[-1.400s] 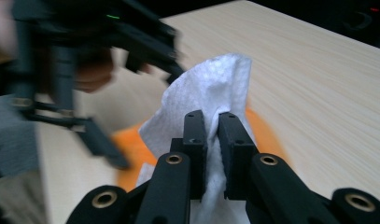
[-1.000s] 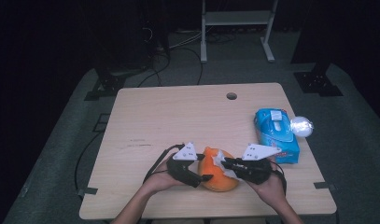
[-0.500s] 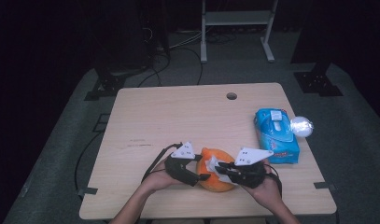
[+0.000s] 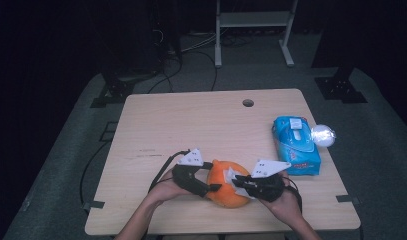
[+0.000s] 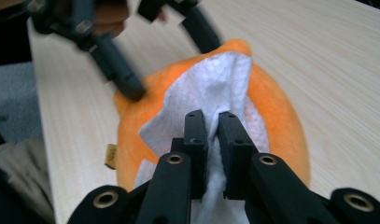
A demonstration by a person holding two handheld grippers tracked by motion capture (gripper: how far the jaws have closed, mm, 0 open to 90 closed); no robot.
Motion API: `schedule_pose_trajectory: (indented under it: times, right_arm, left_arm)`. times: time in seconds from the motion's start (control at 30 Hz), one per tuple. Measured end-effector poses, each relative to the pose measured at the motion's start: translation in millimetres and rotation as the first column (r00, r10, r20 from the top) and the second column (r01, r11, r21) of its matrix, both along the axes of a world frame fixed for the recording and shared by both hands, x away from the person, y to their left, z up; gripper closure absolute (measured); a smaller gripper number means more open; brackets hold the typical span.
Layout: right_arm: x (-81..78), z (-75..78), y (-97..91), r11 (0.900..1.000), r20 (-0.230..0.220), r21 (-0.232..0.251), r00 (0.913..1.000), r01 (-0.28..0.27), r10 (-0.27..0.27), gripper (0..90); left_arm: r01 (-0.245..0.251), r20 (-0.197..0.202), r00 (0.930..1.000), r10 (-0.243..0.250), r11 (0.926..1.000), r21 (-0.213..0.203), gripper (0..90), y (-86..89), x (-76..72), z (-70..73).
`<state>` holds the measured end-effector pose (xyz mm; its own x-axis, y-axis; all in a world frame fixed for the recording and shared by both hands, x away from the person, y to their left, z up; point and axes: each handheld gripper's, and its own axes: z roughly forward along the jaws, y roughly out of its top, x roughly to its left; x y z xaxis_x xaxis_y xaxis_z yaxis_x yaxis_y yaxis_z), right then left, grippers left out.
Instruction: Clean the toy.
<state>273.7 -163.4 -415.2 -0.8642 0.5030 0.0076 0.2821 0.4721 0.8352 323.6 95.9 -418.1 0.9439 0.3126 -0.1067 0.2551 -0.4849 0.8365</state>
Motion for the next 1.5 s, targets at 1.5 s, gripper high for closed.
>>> schedule_pose_trajectory:
  times: [1.5]
  right_arm:
    - [10.6,10.0,-19.3,0.9928,-0.057,0.106,0.9971,0.055,-0.049,80.7]
  left_arm:
    - [0.026,0.068,0.9975,-0.018,0.9935,-0.111,41.9,-1.8,-0.8,-4.9]
